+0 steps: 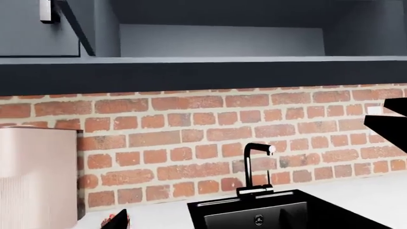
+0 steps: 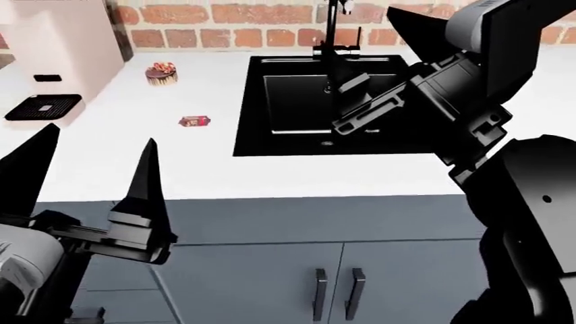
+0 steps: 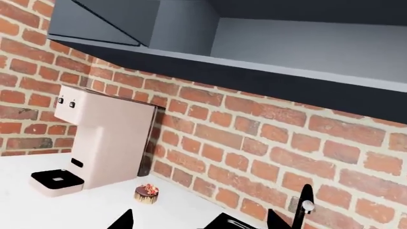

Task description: Pick the peanut butter and bar from the counter and place them in the cabinets closest to them.

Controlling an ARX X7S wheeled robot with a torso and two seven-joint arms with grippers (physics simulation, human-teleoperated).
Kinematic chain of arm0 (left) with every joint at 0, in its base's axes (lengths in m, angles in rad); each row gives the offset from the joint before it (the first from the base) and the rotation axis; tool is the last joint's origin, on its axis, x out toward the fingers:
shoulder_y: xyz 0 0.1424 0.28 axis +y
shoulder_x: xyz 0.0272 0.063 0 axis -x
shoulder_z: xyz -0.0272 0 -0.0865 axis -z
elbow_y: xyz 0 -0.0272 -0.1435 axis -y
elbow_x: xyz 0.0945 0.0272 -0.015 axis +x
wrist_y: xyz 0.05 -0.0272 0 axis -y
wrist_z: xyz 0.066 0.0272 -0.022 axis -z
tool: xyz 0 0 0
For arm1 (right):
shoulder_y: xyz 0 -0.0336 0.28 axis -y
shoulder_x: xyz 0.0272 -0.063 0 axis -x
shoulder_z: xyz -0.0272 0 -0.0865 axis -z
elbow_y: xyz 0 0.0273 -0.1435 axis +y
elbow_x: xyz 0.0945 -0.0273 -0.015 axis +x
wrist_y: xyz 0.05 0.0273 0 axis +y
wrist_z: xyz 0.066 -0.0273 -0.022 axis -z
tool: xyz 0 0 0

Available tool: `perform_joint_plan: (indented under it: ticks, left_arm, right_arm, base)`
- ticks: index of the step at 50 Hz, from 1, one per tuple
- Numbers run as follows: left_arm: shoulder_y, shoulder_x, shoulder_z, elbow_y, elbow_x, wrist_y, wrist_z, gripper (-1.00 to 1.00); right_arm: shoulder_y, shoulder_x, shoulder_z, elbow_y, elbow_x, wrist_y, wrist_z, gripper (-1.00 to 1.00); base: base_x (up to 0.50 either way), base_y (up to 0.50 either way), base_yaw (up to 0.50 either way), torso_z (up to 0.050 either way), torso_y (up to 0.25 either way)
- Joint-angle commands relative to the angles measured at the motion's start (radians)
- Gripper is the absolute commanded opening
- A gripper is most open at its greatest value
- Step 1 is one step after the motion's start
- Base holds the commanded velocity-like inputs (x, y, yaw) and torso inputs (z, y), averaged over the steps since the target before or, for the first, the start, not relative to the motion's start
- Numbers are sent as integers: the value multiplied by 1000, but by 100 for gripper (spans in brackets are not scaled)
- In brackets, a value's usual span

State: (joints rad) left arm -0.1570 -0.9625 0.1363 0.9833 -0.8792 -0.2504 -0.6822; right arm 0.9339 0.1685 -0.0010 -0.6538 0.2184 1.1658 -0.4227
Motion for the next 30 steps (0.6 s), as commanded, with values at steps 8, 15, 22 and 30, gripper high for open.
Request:
perform_joint_plan:
  ticks: [8,15,22,30]
  left_arm:
    - [3,-20,-11,16,-17,14,-16,100]
    - [1,-14,1,10,-7,17,-11,100]
    - [-11,-18,7,13,-13,13,-16,100]
    - [-17,-30,2,18,-26,14,-25,100]
  right_arm:
    - [27,7,14,-5,24,25,3,100]
    - [27,5,25,4,31,21,6,100]
    - [34,5,30,-4,42,34,8,100]
    - [58,7,41,-7,55,60,11,100]
  base:
    - [239,494,0,0,0]
    - [409,22,0,0,0]
    - [477,-152,0,0,0]
    - [333,-193,0,0,0]
